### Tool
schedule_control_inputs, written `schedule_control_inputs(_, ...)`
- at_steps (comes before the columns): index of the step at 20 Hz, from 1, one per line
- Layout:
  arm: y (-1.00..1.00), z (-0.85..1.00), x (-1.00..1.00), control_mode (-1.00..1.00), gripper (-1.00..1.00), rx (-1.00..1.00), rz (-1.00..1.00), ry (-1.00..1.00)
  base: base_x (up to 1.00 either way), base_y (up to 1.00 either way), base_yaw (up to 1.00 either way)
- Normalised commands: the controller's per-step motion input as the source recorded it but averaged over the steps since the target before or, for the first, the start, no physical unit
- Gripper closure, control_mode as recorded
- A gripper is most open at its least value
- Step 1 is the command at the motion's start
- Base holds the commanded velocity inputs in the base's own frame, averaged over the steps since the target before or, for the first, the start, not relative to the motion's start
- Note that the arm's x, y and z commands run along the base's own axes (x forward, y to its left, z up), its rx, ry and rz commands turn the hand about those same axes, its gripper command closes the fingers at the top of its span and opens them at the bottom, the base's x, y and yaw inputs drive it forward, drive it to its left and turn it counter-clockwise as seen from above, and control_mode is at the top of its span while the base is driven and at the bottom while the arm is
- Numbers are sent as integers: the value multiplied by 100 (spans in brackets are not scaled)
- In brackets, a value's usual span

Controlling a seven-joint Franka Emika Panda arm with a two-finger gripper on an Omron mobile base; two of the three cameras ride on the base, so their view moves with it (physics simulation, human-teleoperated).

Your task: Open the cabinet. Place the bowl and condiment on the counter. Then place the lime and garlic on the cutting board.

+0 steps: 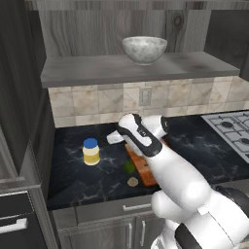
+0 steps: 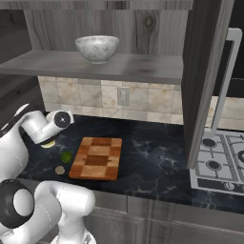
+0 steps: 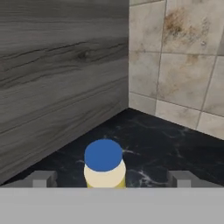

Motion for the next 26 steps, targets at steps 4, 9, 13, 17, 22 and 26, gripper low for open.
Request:
schedule_control_inputs(4, -25, 52, -33, -100, -100, -6, -14, 5, 0, 0, 0)
schedule_control_inputs(9, -25, 36, -52, -100, -100, -9, -15, 0, 0, 0, 0)
schedule_control_inputs(13, -27, 41, -46, -100, -100, -11, -13, 1, 0, 0, 0)
schedule_control_inputs(17, -25, 45, -50, -100, -100, -11, -8, 4, 0, 0, 0)
schedule_control_inputs(22, -24, 51, -52, -100, -100, -11, -6, 6, 0, 0, 0)
schedule_control_inputs(26, -25, 50, -56, -100, -100, -8, -6, 5, 0, 0, 0)
